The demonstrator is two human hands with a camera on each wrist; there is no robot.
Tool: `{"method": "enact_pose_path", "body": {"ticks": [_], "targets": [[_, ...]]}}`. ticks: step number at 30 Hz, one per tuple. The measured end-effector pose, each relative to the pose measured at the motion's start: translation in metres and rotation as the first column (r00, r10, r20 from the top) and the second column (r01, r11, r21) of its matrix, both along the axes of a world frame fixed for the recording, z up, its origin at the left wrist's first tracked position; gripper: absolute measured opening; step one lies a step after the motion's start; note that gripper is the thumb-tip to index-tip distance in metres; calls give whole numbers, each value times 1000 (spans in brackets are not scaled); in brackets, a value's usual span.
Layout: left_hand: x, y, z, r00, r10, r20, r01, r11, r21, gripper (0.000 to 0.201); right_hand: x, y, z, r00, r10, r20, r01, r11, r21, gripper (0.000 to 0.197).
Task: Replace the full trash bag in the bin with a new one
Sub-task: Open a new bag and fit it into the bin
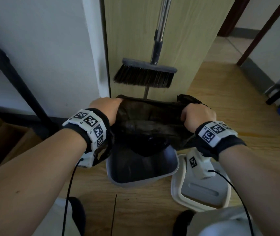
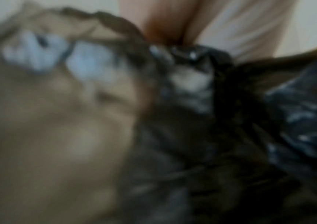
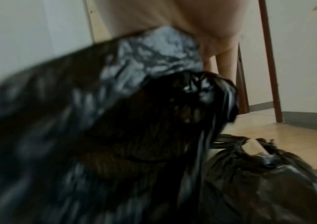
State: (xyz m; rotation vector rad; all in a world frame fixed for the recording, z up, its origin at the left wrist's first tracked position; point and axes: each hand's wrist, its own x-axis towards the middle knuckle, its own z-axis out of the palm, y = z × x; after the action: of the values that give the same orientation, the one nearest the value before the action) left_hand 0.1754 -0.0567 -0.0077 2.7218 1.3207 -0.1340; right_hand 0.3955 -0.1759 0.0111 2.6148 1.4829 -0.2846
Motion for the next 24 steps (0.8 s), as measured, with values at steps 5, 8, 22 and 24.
{"method": "enact_pose_path", "body": {"ticks": [5, 8, 22, 24], "targets": [[-15, 10, 8, 991, 127, 37, -126, 992, -31, 33, 26, -10, -4, 996, -61, -62, 53, 991, -122, 31], [-5, 2, 18, 987, 55, 149, -48, 998, -52, 46, 22, -5, -3, 982, 49, -182, -59, 997, -48, 32], [25, -27, 29, 885, 7, 465, 128, 958, -258, 27, -35, 21, -13, 913, 230, -337, -223, 973, 58, 48], [22, -25, 29, 885, 7, 466, 132, 955, -264, 39, -31, 22, -8, 925, 174, -336, -116, 976, 187, 50]]}}
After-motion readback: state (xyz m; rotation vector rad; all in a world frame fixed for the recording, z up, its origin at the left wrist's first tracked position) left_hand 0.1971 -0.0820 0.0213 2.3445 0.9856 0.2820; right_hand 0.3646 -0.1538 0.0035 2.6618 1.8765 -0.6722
